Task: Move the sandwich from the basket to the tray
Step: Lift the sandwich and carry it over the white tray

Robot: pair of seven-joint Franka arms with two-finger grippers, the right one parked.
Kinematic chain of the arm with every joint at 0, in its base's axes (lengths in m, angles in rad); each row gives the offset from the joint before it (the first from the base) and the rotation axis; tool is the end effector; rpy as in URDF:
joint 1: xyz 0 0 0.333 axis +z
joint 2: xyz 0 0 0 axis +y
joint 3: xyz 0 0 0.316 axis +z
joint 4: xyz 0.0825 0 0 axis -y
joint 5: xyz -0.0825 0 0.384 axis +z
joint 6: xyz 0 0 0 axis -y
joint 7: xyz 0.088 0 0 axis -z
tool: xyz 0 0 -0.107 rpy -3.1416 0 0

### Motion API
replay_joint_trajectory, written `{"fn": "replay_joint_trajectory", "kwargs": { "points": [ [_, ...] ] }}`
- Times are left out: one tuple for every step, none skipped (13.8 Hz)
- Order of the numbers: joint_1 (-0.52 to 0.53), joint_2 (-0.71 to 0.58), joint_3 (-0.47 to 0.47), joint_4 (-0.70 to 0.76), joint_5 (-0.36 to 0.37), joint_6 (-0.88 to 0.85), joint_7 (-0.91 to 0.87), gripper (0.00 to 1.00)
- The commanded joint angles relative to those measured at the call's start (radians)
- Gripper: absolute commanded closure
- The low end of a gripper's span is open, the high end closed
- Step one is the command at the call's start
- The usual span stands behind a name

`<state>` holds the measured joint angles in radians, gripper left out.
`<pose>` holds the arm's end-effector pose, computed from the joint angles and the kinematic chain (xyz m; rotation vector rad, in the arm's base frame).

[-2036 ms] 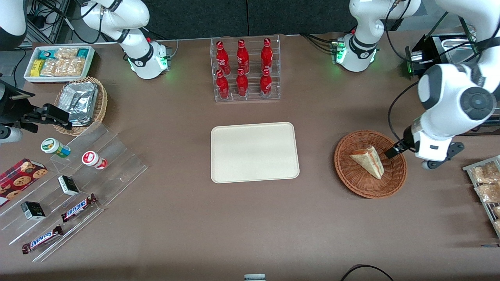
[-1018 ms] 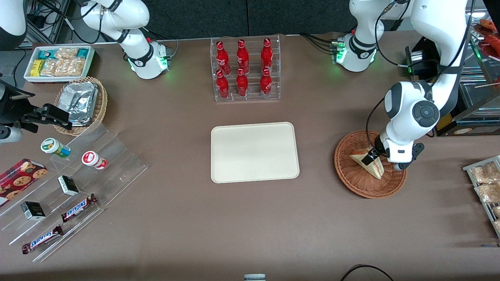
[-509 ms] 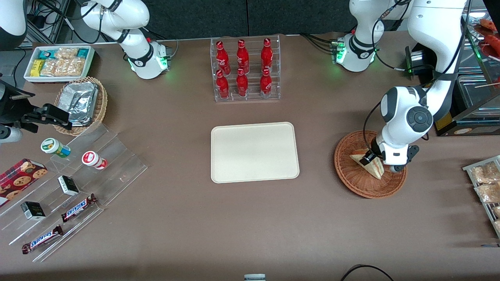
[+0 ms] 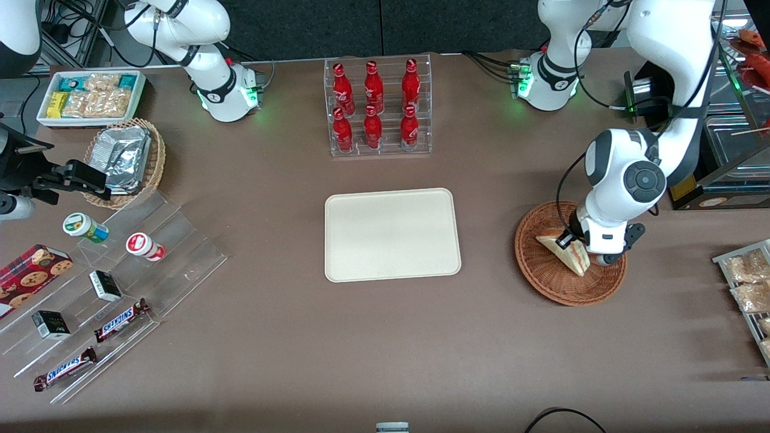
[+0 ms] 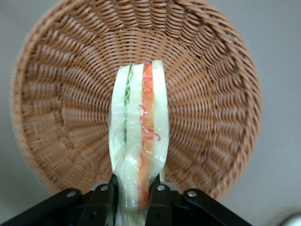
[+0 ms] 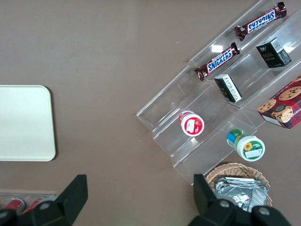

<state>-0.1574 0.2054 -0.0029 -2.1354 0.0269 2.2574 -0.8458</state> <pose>0.5501 -0.0882 0.3035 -2.9126 -1.0100 0.0982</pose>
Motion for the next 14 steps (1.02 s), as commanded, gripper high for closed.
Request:
{"fn": "replay_joint_trajectory", "kwargs": {
  "points": [
    [-0.063,-0.037,0.004,0.157,0.025,-0.242,0.01,1.0],
    [-0.091,-0.031,0.004,0.223,0.024,-0.316,-0.004,1.0],
    [-0.12,-0.021,0.003,0.268,0.019,-0.364,-0.022,1.0],
    [-0.155,-0.015,0.003,0.296,0.019,-0.393,-0.038,1.0],
    [-0.191,-0.014,0.003,0.311,0.011,-0.391,-0.041,1.0],
    [-0.229,-0.005,0.003,0.33,0.008,-0.391,-0.041,1.0],
    [-0.263,0.011,0.003,0.35,0.01,-0.394,-0.024,1.0],
    [-0.309,0.032,0.003,0.365,0.011,-0.388,-0.022,1.0],
    [-0.376,0.092,0.003,0.427,0.008,-0.384,-0.025,1.0],
    [-0.407,0.127,0.001,0.461,0.005,-0.381,-0.026,1.0],
    [-0.439,0.171,0.001,0.497,0.004,-0.366,-0.026,1.0],
    [-0.465,0.205,0.001,0.521,-0.013,-0.346,-0.024,1.0],
    [-0.479,0.236,0.001,0.54,-0.034,-0.323,-0.022,1.0],
    [-0.497,0.274,0.001,0.561,-0.038,-0.297,-0.022,1.0]
  ]
}}
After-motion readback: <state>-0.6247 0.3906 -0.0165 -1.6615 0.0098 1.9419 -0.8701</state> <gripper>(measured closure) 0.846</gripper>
